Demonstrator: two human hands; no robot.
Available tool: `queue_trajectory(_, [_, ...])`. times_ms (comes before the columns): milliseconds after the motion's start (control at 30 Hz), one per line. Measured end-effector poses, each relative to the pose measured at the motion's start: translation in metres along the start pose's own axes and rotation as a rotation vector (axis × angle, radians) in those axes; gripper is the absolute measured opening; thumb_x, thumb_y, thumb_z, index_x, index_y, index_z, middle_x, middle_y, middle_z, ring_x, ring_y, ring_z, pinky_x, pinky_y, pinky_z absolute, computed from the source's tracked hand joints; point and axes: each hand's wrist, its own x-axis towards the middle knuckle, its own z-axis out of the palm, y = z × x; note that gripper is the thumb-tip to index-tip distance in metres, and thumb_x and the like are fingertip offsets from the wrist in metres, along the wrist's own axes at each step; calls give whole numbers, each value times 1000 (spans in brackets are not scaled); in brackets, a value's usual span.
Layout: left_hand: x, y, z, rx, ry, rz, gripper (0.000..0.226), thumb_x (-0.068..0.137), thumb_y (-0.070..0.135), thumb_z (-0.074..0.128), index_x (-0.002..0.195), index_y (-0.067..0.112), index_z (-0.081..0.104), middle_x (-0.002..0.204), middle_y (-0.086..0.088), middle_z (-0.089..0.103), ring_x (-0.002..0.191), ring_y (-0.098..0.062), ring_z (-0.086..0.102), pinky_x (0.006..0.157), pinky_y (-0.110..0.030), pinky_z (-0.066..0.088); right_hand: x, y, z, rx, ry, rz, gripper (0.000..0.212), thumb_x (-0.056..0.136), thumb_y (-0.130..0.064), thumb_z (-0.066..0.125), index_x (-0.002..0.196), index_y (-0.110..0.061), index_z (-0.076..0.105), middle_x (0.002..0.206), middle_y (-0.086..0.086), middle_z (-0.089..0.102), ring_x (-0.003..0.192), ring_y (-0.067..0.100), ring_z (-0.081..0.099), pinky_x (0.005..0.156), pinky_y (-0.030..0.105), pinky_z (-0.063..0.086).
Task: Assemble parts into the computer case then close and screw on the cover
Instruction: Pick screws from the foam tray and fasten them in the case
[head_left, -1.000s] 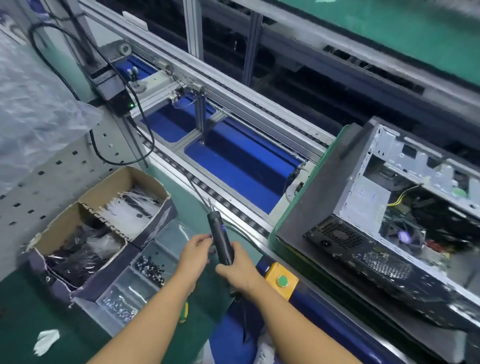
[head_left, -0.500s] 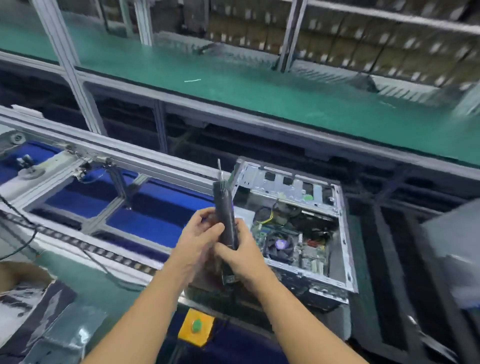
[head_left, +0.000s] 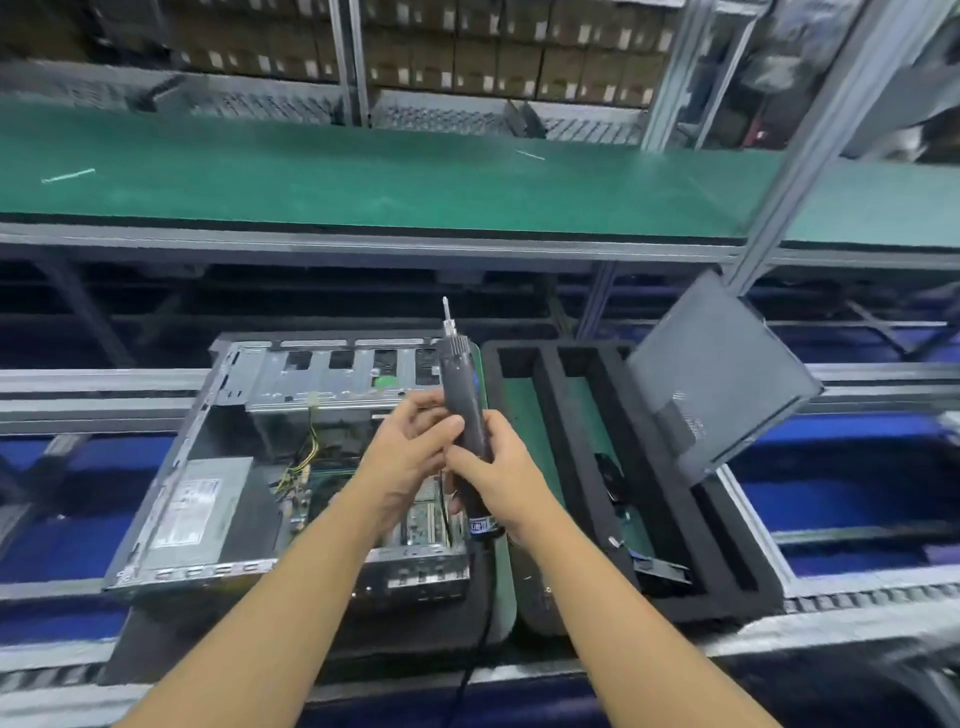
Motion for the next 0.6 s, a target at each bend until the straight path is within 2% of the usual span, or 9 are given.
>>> queue_trajectory(67, [15,-14,17,76,-54,-54,29,91,11,68,119,17,59,112,-2,72,98,-18,70,73,-26,56,-1,8,-29,-46,56,40,30,87,-30,69,111,-21,53,73,4,67,60,25,64,60,40,58])
queue_trajectory(200, [41,-39,36,373,-160,-110,24,97,12,59,116,26,61,107,12,74,99,-8,70,80,-26,58,-2,20,-79,-148,138,151,33,90,-28,66,116,-19,48,65,5,66,58,25,61,57,39,57])
queue_trajectory(267, [54,-51,39,498,-173,-141,23,95,9,60,115,21,62,109,6,74,97,-9,70,78,-23,57,-2,25,-97,-179,185,189,32,88,-31,67,115,-23,52,61,6,65,54,24,60,54,36,56])
queue_trajectory(333, [67,-60,41,561,-116,-179,19,94,4,58,104,19,63,107,-5,72,92,-13,70,74,-24,57,-2,31,-107,-185,241,235,28,88,-31,67,112,-29,52,61,6,65,49,21,59,50,31,53])
queue_trajectory(433, [94,-66,44,756,-102,-183,19,92,9,56,90,27,62,97,-3,72,88,-17,70,76,-32,58,1,38,-119,-145,322,291,31,84,-33,69,109,-33,51,66,6,65,48,20,58,48,29,51])
queue_trajectory(533, [119,-71,47,993,-163,-224,21,88,11,51,87,29,61,88,0,72,80,-19,71,66,-30,58,4,47,-129,-135,346,328,35,80,-38,69,109,-30,53,73,12,66,53,23,59,52,33,53])
queue_trajectory(600, [132,-82,54,1094,-210,-264,19,89,8,50,89,24,61,93,-4,72,87,-24,71,72,-35,60,5,54,-137,-117,363,352,43,81,-38,69,116,-21,51,81,14,68,57,25,60,56,36,54])
